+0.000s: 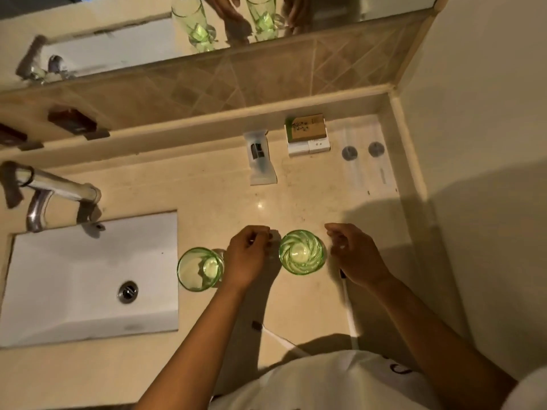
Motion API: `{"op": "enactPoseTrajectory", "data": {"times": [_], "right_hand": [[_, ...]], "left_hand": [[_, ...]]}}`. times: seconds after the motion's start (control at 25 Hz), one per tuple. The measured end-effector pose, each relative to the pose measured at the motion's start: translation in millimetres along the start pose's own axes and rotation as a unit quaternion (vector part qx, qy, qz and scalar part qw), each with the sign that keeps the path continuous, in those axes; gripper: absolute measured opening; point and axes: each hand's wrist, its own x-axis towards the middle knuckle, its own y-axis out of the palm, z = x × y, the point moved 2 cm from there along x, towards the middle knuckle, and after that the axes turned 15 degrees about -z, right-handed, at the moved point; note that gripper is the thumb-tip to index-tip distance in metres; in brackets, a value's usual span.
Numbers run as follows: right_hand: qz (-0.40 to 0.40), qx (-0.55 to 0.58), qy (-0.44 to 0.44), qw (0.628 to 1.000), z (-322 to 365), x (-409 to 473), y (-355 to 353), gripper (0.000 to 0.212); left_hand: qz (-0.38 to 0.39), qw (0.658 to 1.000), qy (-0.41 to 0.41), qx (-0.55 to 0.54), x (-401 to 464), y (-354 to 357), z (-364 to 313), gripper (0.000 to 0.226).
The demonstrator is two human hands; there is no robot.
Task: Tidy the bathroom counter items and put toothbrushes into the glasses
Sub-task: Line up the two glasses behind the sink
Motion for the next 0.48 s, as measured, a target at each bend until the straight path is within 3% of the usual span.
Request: {"op": "enactPoseTrajectory", "data": {"times": [0.2,0.4,0.48], "right_hand": [[0.072,-0.03,-0.037,0.996,6,-34,10,0.063],[0.051,0.032,-0.075,0.995,7,-54,20,0.064],[0.046,0.038,-0.061,0.996,13,-55,18,0.064]], "left_hand": [[0.059,0.986,-0.116,-0.102,-45,4,15,0.024],[0.105,0.977,-0.113,-0.146,-59,2,18,0.035],[0.108,0.979,-0.103,-0.14,-63,-1,14,0.023]]}}
